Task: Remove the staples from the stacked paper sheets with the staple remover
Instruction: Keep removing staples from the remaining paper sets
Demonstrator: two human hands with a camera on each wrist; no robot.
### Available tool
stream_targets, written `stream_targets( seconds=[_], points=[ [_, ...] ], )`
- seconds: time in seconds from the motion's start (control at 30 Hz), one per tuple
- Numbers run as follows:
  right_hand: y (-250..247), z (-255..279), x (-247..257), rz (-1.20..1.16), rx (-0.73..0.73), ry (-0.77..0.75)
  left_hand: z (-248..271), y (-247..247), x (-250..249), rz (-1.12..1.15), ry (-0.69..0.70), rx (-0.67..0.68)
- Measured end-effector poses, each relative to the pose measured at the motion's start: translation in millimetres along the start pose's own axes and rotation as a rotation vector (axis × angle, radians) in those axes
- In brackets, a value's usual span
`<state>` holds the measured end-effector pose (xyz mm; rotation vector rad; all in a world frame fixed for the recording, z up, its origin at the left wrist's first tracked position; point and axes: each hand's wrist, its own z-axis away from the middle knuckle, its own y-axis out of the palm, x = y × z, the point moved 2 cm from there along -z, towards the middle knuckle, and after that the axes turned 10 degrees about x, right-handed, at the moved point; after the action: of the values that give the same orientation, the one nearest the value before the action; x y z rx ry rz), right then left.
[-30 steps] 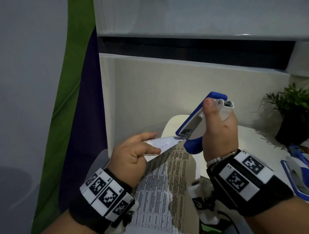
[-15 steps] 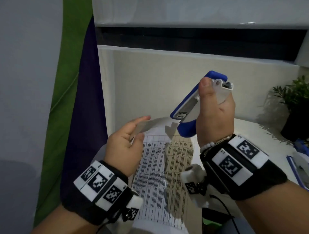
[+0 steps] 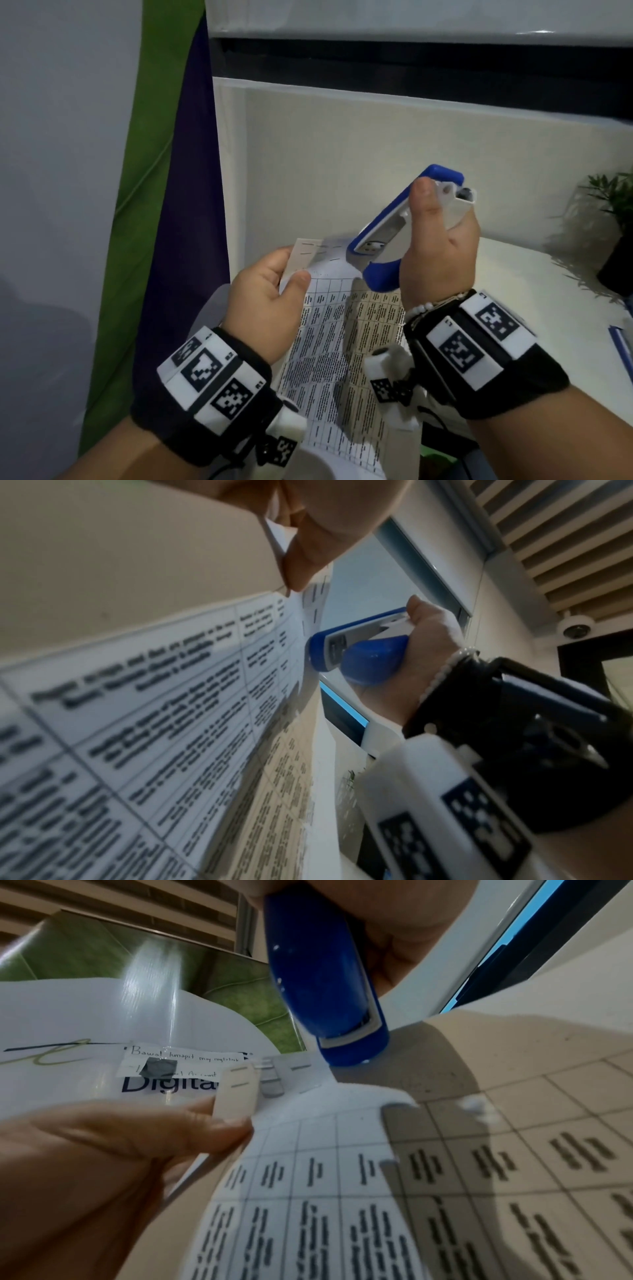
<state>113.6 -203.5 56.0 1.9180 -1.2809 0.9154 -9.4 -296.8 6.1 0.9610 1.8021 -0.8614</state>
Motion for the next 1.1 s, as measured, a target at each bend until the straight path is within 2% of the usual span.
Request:
stream_targets(
  seconds=[0.1, 0.3, 0.7, 0.93, 1.0, 1.1],
  points=[
    [-1.8, -0.9, 5.7, -0.043, -0.069, -0.036, 1.3, -1.2, -0.6, -0.039, 0.019, -0.007],
    [2.7, -7.2, 8.8, 0.069, 0.084, -0.038, 5.6, 5.1, -10.2, -0.085, 0.079, 0.037],
    [-2.2, -11.9, 20.2, 0.062, 0.146, -0.064, 8.2, 8.1, -16.1, -0.062, 0.119, 0.066],
    [0.5, -7.0, 22.6, 0.087, 0.148, -0.057, 10.6, 7.8, -25.1, -0.141, 0.128, 0.024],
    [2.6, -6.3, 24.6, 0.09, 0.153, -0.074, 13.4, 6.4, -33.8, -0.285, 0.183, -0.05],
    [9.5, -1.7, 27.9, 0.098, 0.18, -0.112, 19.1, 7.8, -53.4, -0.733, 0.29, -0.083]
  ],
)
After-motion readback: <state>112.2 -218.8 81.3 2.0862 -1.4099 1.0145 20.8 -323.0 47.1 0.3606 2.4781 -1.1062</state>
